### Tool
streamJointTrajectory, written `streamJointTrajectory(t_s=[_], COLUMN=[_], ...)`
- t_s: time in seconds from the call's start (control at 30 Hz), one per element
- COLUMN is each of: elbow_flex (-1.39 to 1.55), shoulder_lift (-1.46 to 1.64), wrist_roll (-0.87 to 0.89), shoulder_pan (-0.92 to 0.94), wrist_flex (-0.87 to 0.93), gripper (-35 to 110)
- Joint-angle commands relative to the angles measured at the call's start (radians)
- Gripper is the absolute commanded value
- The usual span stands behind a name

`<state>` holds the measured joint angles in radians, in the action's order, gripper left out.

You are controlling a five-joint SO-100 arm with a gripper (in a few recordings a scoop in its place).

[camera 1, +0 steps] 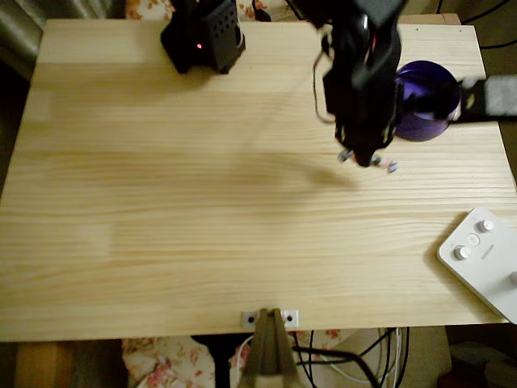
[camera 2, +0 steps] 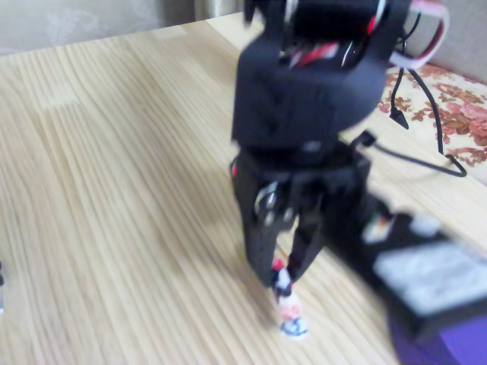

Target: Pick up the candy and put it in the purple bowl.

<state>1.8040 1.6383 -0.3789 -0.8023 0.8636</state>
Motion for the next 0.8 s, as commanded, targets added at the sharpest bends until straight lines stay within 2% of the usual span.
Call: streamJointTrajectory(t_s=[0.0, 0.4, 0.77], elbow_flex=[-0.012, -0.097, -0.114], shoulder_lift=[0.222, 0.296, 0.279], wrist_roll=[0.037, 0.221, 0.456], shoulder_pan=[-0.032, -0.207, -0.397], wrist_flex=[0.044, 0.167, 0.064], gripper=[0, 0, 0])
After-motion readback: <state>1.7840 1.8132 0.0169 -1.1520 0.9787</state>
